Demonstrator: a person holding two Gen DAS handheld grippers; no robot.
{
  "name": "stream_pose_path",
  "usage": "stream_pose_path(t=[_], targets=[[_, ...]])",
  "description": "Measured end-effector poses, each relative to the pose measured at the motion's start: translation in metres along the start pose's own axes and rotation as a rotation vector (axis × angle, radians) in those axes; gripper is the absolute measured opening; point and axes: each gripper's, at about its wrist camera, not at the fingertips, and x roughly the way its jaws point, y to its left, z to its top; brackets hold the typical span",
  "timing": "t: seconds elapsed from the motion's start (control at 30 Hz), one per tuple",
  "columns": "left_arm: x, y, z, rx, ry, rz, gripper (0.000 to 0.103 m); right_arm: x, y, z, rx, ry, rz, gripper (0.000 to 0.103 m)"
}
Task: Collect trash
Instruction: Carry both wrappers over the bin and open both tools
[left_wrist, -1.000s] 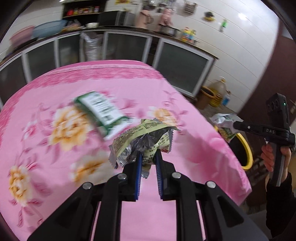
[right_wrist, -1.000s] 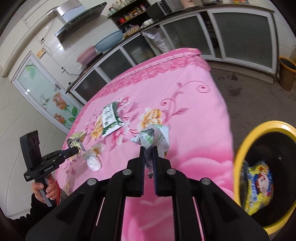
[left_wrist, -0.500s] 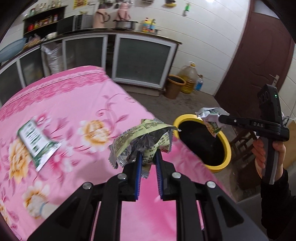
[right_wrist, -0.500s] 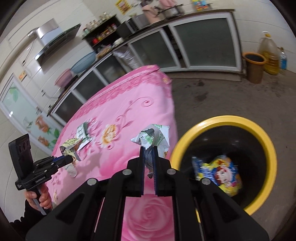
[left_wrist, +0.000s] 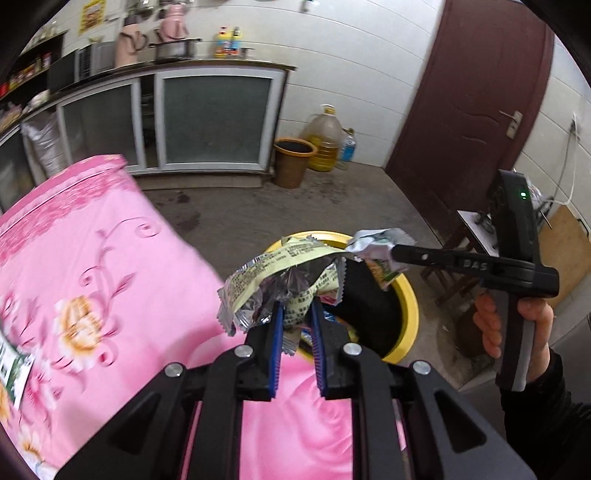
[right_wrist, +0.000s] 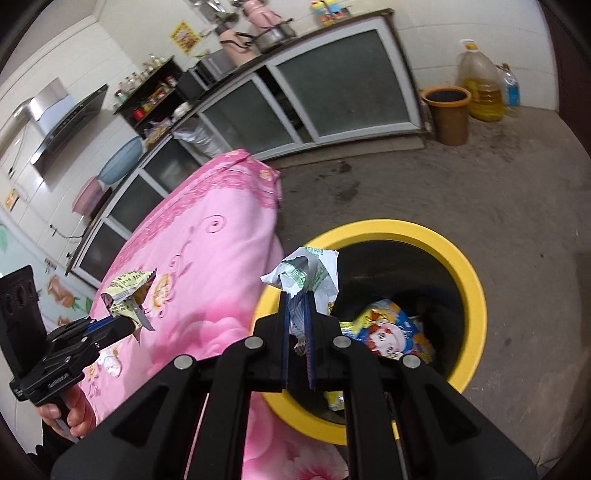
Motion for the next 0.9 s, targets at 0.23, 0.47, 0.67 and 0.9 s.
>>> stream_pose_path(t=[0.23, 0.47, 0.67, 0.9], targets=[[0.04, -0.026, 0.01, 0.03, 0.042, -0.047, 0.014, 0.007, -0.025, -0.005, 0.042, 0.015, -0.041, 0.008], [0.068, -0.034, 0.018, 0.025, 0.067, -0.065, 0.014, 0.013, -0.041, -0.005, 0.067, 0.024, -0.063, 0.008], [0.084, -0.036, 0.017, 0.009, 0.09, -0.077, 0.014, 0.02, -0.045, -0.007, 0.086, 0.043, -0.068, 0.008], [0.09, -0.033, 0.015, -0.011, 0.095, -0.08, 0.015, 0.024, -0.046, -0.009, 0.102, 0.054, -0.07, 0.009]])
